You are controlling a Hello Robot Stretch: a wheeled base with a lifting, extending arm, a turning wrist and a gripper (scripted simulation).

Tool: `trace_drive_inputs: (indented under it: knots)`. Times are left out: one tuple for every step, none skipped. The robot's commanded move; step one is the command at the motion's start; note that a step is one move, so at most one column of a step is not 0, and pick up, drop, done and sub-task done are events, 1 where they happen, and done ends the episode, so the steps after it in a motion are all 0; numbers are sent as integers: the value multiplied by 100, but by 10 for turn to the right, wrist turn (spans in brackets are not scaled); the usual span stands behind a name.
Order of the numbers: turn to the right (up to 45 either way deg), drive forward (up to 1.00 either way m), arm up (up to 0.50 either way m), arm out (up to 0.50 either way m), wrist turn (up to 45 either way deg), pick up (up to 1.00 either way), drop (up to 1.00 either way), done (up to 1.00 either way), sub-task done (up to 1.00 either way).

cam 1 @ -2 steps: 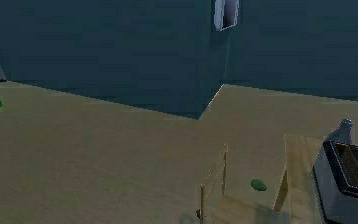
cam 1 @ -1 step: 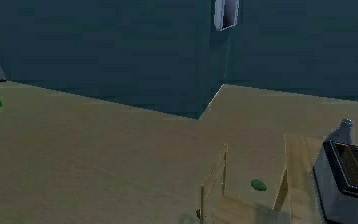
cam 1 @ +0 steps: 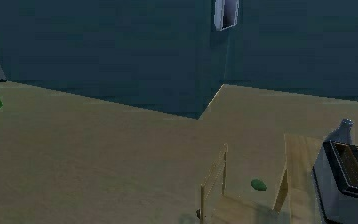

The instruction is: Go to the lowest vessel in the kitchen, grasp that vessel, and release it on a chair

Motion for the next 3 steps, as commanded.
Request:
trace_drive_inputs:
  knots:
    - [0, 0, -26, 0, 0, 0, 0, 0, 0]
    - [0, 0, 0, 0, 0, 100, 0, 0, 0]
    - [0, 0, 10, 0, 0, 0, 0, 0, 0]
